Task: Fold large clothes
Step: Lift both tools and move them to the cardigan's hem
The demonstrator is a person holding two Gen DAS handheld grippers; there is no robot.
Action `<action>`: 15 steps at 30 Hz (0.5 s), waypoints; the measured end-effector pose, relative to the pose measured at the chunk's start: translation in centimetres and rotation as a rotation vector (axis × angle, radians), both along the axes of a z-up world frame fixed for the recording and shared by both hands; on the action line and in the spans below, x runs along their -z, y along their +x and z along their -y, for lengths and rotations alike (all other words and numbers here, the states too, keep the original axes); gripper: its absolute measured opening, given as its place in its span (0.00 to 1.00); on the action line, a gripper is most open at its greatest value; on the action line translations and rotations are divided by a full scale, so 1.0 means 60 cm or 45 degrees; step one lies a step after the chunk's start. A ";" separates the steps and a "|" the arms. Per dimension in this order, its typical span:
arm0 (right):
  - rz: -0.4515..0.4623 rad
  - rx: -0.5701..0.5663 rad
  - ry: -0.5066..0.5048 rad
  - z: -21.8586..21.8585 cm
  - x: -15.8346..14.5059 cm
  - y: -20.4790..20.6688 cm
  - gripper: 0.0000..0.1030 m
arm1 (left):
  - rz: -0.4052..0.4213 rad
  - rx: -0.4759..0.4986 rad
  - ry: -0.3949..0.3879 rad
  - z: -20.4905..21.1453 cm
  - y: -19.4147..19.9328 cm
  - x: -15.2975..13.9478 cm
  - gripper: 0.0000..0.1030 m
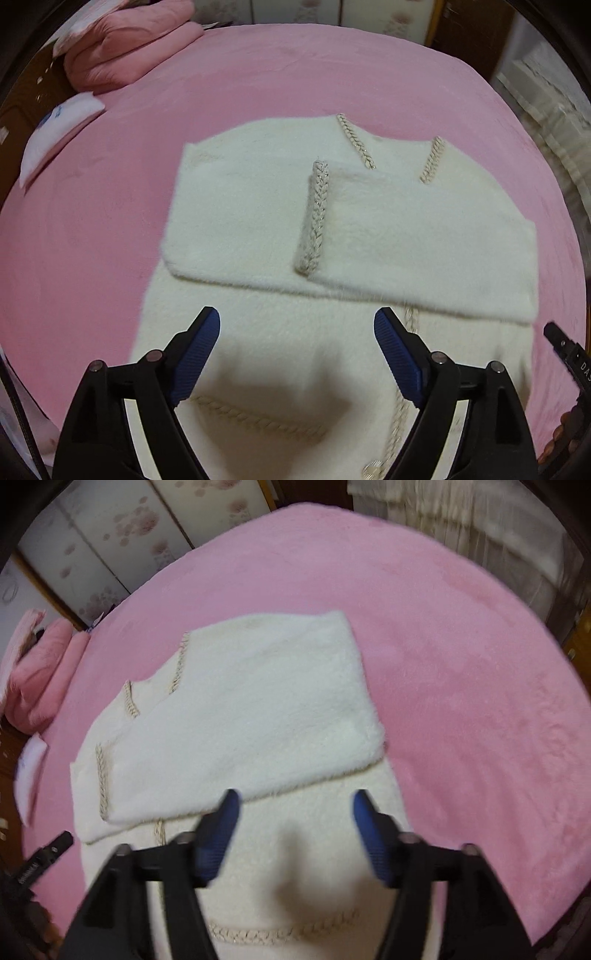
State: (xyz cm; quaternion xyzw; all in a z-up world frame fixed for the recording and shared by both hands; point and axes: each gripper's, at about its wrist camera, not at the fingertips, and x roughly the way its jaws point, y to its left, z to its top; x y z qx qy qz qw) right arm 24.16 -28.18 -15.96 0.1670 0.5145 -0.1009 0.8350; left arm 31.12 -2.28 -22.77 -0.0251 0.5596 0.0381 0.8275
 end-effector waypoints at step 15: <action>0.089 -0.054 -0.019 -0.118 -0.078 -0.152 0.68 | 0.032 0.208 0.073 -0.006 -0.136 -0.056 0.82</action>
